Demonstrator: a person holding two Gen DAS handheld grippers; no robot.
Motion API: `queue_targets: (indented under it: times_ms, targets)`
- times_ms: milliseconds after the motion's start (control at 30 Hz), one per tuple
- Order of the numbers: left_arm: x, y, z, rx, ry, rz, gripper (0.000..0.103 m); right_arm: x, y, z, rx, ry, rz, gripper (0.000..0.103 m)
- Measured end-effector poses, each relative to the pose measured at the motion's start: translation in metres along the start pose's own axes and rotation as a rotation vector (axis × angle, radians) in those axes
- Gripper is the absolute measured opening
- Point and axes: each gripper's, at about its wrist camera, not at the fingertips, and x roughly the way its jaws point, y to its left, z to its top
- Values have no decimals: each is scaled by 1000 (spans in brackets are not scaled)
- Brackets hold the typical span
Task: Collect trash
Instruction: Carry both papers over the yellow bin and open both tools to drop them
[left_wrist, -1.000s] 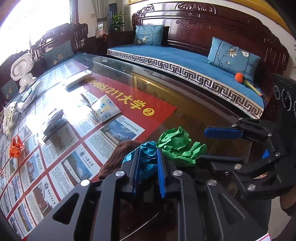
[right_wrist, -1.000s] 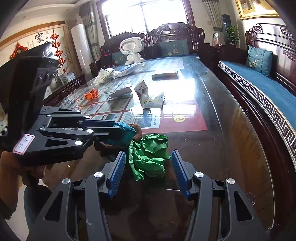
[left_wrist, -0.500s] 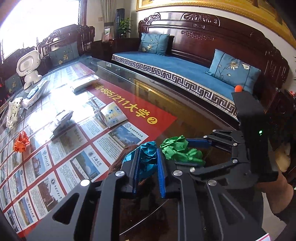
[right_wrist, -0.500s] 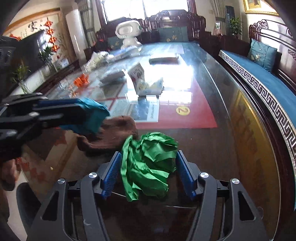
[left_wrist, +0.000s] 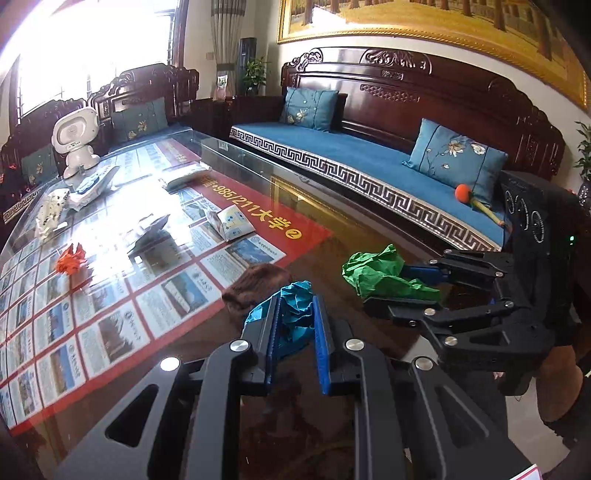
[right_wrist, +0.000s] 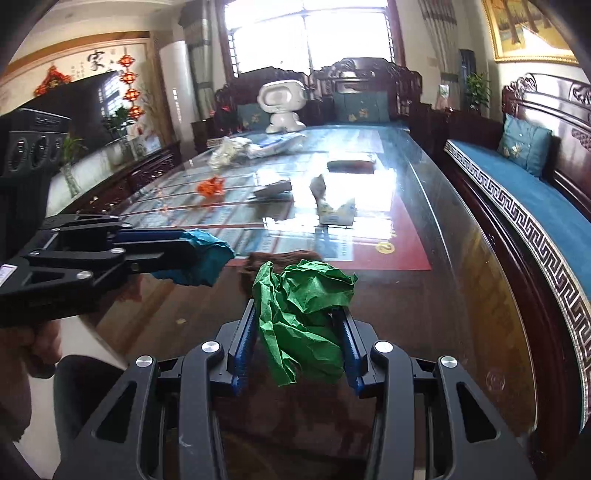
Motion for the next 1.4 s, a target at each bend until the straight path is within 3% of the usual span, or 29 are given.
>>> queue_targets:
  times_ms: [200,367,600,867,1000,1033,1067,1133,1233,1400]
  targets:
    - [-51,-21,-52,-17,6,9,18,-40,45,-34,-52,19,76,41]
    - [-72,-39,-108,-36,65,10,18,-52,79,-76,-101,86,101,41]
    - [-62,-50,-179,-115,194,-16,18,-50,105,-126,-92,162,143,41]
    - [-38,-62,-236,-154,316,-54,19,-45,114,-170,-63,246,159,41]
    - [-26,-68,-255,-171,368,-61,32,-43,112,-183,-42,275,152,41]
    - [-25,-69,-257,-174,376,-66,39,-43,111,-185,-39,279,151,41]
    - [-24,-69,-259,-176,378,-67,52,-42,110,-188,-36,285,149,41]
    - [-25,-71,-263,-168,373,-63,66,-40,109,-190,-32,293,151,41]
    - [-25,-73,-264,-167,370,-51,73,-38,110,-193,-33,303,154,41]
    - [-24,-71,-263,-167,373,-35,73,-35,111,-195,-36,313,162,41]
